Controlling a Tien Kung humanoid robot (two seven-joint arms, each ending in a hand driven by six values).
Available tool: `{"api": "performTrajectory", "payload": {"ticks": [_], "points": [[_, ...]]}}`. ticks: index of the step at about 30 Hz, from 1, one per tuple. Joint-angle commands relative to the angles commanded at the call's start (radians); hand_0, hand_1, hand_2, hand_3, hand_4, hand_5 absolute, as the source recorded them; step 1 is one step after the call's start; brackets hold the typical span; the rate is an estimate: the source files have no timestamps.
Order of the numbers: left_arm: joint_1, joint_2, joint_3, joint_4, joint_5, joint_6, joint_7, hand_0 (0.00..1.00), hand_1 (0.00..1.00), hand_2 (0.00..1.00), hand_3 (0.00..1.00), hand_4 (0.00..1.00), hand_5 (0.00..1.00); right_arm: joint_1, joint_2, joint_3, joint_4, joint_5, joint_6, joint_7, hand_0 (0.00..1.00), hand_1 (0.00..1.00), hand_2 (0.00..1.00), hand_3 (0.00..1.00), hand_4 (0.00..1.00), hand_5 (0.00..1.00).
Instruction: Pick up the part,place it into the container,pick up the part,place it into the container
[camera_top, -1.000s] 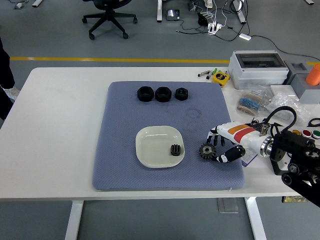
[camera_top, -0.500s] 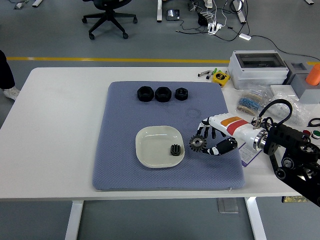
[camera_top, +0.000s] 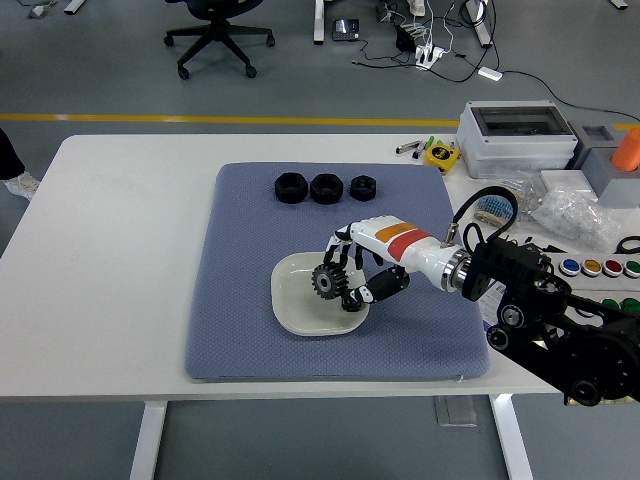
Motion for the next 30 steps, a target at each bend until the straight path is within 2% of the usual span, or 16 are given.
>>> {"api": "performTrajectory", "payload": {"ticks": [6,9,10,15,16,21,22,30], "points": [[-0.003,0.003,-0.004,-0.001,0.009,-0.002,0.002,0.714,0.686,0.642,0.585,0.631,0.630,0.038,0.070,-0.042,-0.029,0.007,-0.004,-0.005,0.212,0.381,0.466,0.485,0.611,0.188],[-0.006,0.004,-0.004,-0.001,0.007,-0.001,0.002,0.714,0.686,0.642,0.585,0.631,0.630,0.048,0.087,-0.047,-0.051,-0.004,-0.001,-0.014,0.212,0.381,0.466,0.485,0.611,0.188],[-0.006,0.005,-0.004,-0.001,0.007,-0.001,0.002,0.714,0.686,0.642,0.585,0.632,0.630,0.050,0.089,-0.047,-0.056,-0.007,0.001,-0.017,0.233,0.417,0.520,0.555,0.767,0.241],[-0.005,0.007,-0.010,-0.001,0.015,-0.002,0.004,0.714,0.686,0.642,0.585,0.632,0.630,0.055,0.094,-0.049,-0.085,-0.028,0.008,-0.020,0.233,0.417,0.520,0.555,0.767,0.241],[-0.005,0.008,-0.011,-0.001,0.018,-0.003,0.005,0.714,0.686,0.643,0.586,0.632,0.630,0.055,0.095,-0.049,-0.087,-0.030,0.011,-0.020,0.282,0.481,0.658,0.792,0.964,0.327],[-0.003,0.008,-0.020,-0.002,0.033,-0.006,0.008,0.714,0.686,0.643,0.586,0.632,0.630,0.052,0.097,-0.052,-0.095,-0.036,0.012,-0.015,0.282,0.481,0.658,0.792,0.964,0.327],[-0.003,0.008,-0.022,-0.002,0.036,-0.006,0.009,0.715,0.686,0.642,0.588,0.632,0.630,0.051,0.098,-0.052,-0.096,-0.035,0.008,-0.013,0.315,0.533,0.712,0.853,0.998,0.365],[-0.002,0.009,-0.021,-0.002,0.033,-0.005,0.009,0.715,0.686,0.643,0.587,0.632,0.629,0.051,0.097,-0.043,-0.099,-0.035,-0.008,-0.013,0.320,0.534,0.718,0.864,0.998,0.380]]}}
